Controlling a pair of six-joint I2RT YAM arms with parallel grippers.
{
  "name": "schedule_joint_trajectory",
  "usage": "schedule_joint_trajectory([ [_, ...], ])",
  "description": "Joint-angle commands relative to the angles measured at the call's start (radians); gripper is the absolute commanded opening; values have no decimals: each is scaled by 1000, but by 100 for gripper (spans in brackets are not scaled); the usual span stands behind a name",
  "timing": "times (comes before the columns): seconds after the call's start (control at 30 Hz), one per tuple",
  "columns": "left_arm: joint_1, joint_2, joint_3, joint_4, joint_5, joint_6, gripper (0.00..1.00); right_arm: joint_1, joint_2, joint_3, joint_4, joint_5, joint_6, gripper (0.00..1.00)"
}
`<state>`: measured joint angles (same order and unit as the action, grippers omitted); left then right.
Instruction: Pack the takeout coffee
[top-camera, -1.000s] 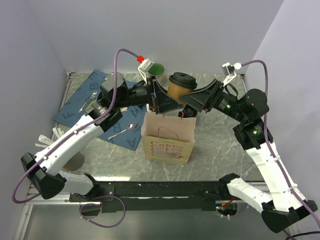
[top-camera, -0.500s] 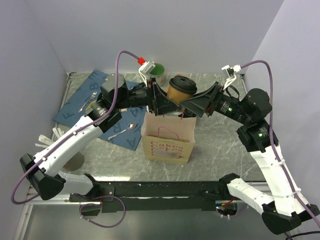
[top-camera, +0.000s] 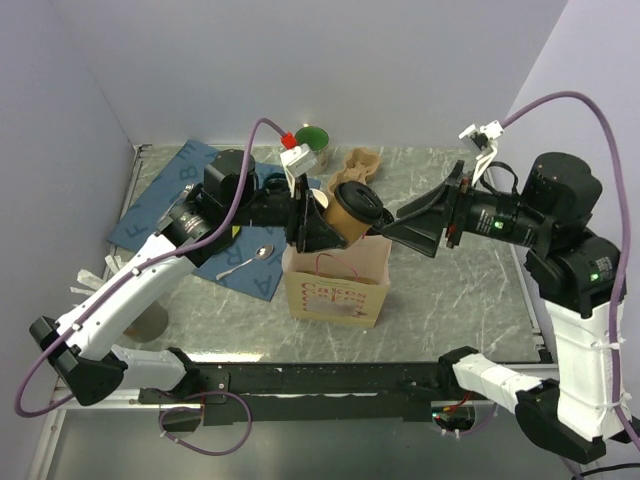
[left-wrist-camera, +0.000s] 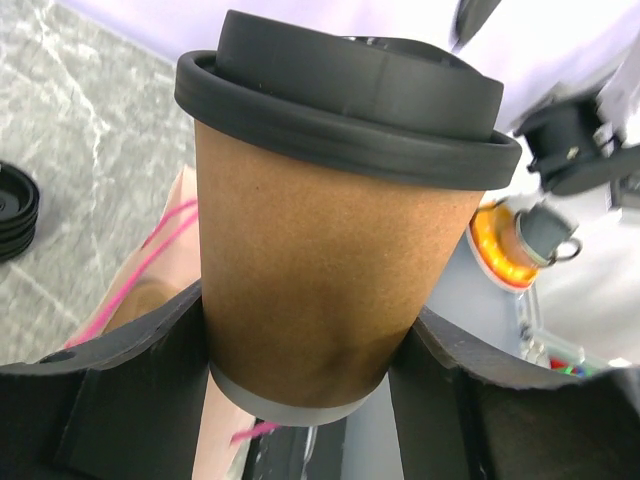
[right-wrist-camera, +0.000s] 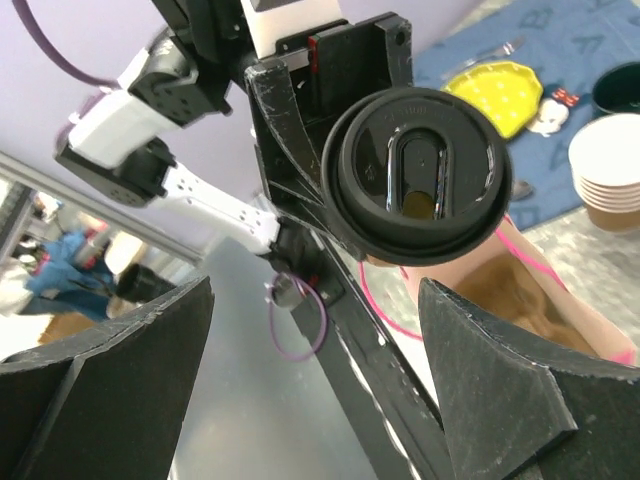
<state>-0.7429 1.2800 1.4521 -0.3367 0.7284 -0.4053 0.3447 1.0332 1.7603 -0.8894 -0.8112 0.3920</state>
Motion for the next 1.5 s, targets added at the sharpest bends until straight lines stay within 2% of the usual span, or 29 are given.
schedule_joint_trajectory([
  [0.0,4,-41,53,-100,32,114,49,-12,77,149,-212,10,-104,90],
  [0.17,4,-59,27,-133,78,123,51,-18,207,289,-287,-81,-91,90],
  [0.37,4,-79,-7,-139,115,109,52,-19,286,283,-323,-160,-114,90],
  [0.5,4,-68,14,-168,112,123,52,-18,310,263,-281,-157,-88,91],
  [0.63,4,-45,51,-202,109,138,52,-18,363,319,-296,-175,-100,91],
  [0.8,4,-28,79,-214,112,141,52,-18,372,346,-312,-181,-116,92],
  [1.2,4,-18,91,-240,95,146,52,4,343,291,-316,-194,-120,91],
  [1.47,4,8,119,-254,103,151,51,46,353,311,-378,-131,-156,91],
])
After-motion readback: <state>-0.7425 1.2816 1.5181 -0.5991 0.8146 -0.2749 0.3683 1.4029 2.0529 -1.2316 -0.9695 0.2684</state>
